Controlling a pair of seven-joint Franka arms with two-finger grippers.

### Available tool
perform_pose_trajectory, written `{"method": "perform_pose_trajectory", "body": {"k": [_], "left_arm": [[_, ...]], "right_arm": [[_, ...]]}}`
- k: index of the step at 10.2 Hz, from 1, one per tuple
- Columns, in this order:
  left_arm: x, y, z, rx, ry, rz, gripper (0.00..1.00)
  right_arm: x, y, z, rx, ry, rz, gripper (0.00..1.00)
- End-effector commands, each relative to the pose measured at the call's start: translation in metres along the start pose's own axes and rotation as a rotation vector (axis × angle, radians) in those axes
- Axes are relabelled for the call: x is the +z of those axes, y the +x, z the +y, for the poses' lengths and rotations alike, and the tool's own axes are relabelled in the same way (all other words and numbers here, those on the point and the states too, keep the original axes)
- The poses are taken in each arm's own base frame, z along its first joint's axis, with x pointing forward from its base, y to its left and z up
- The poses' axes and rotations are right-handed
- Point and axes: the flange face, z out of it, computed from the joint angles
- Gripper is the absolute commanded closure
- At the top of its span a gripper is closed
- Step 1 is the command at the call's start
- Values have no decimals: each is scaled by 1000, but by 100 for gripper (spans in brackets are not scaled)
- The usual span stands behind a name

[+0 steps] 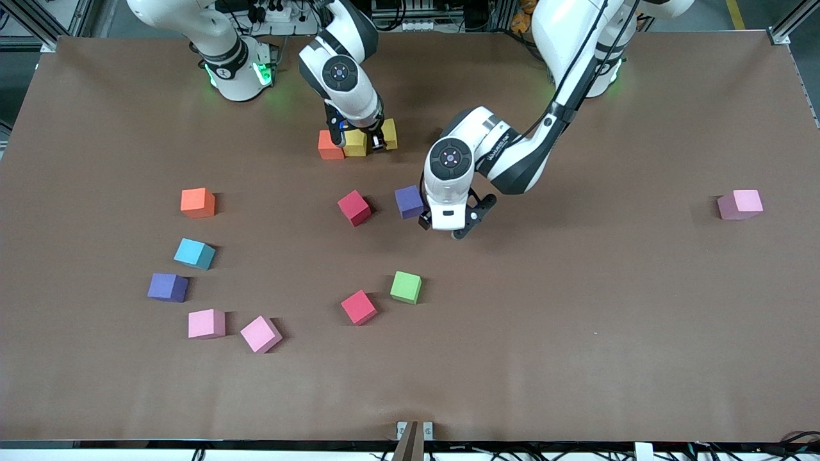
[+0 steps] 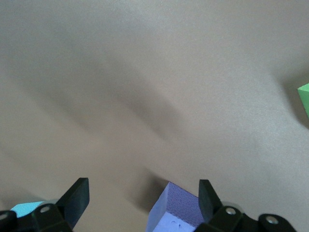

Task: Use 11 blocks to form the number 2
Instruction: 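Open the right gripper to release the yellow cube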

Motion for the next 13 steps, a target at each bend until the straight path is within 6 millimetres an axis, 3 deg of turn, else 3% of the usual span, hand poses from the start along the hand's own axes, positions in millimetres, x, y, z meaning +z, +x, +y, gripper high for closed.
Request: {"method": "perform_pose_trajectory", "body": {"k": [1, 4, 13], "left_arm": [[-2, 1, 1, 23, 6, 16, 0], [-2, 1, 1, 23, 6, 16, 0], [3, 1, 2, 27, 11, 20, 0]], "right_arm": [[10, 2, 16, 74, 13, -3, 100], [19, 14, 21, 80, 68, -18, 100], [21, 28, 26, 92, 98, -22, 100]]}}
